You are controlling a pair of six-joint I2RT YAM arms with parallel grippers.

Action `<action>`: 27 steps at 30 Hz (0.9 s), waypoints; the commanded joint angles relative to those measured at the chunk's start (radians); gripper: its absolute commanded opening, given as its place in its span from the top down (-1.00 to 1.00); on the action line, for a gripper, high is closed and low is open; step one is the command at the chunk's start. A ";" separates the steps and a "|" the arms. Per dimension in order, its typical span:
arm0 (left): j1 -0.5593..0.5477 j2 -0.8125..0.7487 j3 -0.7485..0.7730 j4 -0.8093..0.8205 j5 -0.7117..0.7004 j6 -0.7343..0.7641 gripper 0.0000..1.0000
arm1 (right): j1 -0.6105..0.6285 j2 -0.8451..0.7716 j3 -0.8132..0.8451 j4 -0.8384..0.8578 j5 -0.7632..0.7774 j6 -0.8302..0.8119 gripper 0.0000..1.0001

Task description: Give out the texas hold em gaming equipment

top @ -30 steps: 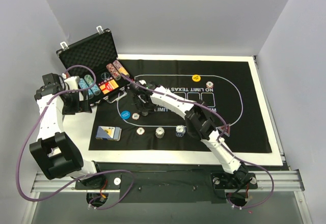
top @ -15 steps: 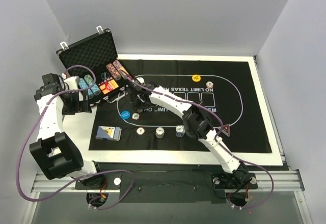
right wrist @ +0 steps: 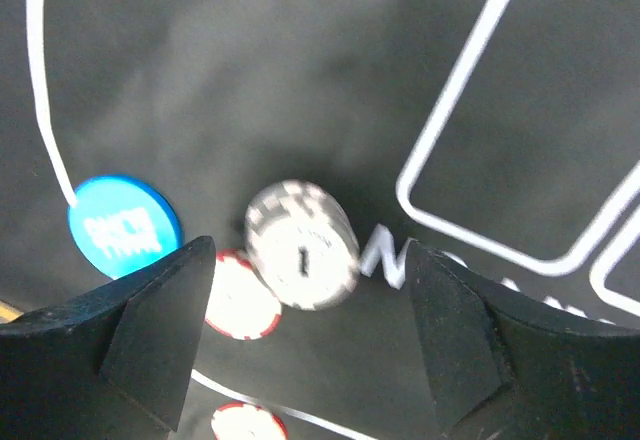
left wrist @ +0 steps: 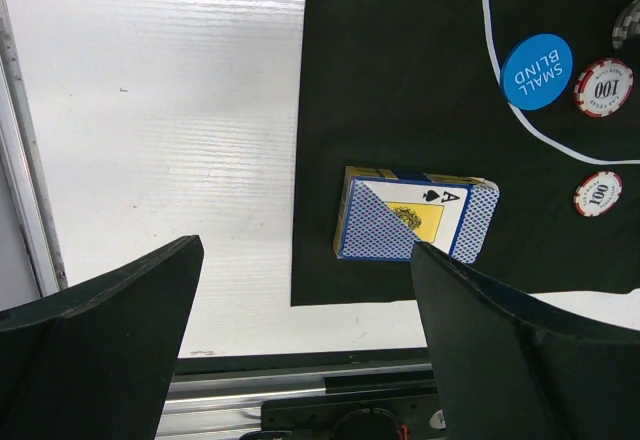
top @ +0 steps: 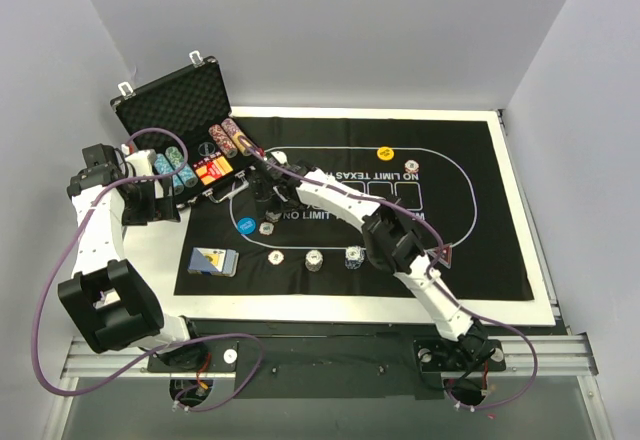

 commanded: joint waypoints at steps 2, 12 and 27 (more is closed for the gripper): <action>0.006 -0.029 0.016 0.020 0.025 0.003 -0.94 | -0.009 -0.282 -0.192 -0.017 0.099 -0.033 -0.48; 0.008 -0.036 0.008 0.018 0.038 -0.002 -0.94 | 0.067 -0.611 -0.748 -0.006 0.150 -0.070 -0.60; 0.006 -0.048 0.019 0.003 0.035 -0.004 -0.95 | 0.136 -0.591 -0.839 0.065 0.124 -0.043 -0.45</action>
